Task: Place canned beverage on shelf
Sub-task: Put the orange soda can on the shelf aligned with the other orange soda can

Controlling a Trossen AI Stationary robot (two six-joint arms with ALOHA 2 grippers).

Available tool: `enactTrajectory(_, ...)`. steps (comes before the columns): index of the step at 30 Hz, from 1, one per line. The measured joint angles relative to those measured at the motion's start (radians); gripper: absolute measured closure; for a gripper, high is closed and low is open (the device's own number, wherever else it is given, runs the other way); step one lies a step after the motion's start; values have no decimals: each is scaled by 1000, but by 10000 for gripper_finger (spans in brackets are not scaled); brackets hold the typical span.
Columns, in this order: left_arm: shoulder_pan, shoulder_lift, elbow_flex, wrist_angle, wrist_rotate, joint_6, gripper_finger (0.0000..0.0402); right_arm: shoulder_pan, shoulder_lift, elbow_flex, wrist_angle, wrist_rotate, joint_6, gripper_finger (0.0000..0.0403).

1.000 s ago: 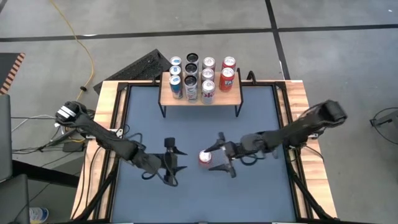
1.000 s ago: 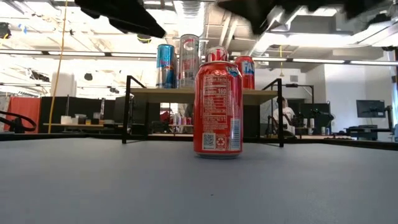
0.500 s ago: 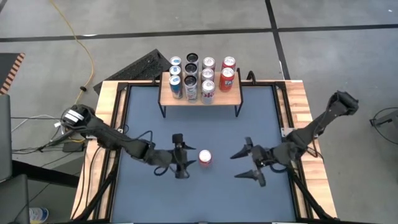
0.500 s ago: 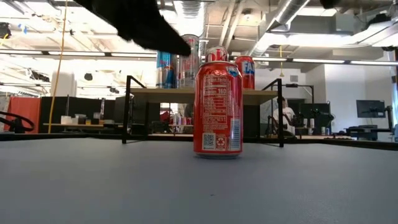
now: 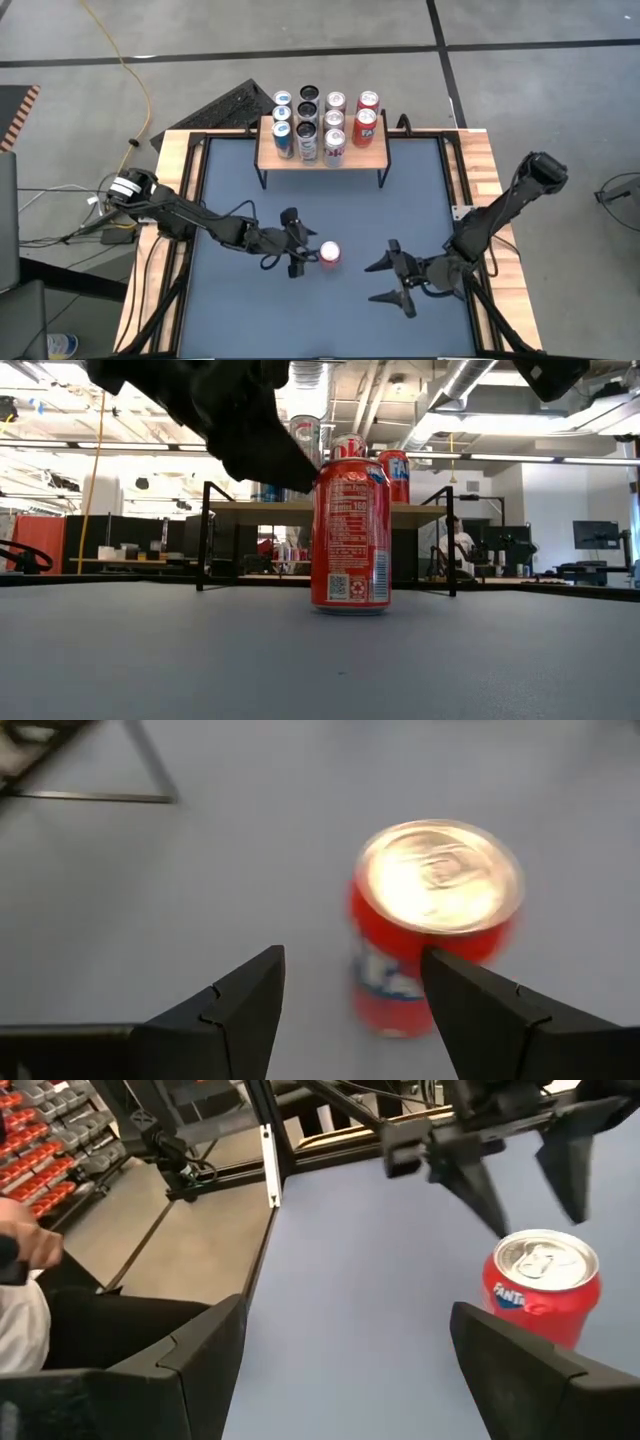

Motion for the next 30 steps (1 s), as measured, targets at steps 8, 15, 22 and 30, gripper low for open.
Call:
enactTrajectory(8, -49, 0, 0, 76, 264, -150, 177, 0, 69, 0, 69, -1, 2, 74)
enactTrajectory(15, -106, 0, 0, 173, 177, -27, 177, -17, 109, 1, 80, 8, 32, 74)
enactTrajectory(22, -106, -47, 44, -17, -10, 212, 177, -30, 213, 1, 79, -19, 150, 74)
enactTrajectory(30, 2, -49, 244, -308, 245, 458, 150, -62, 291, 1, 74, -62, 245, 74)
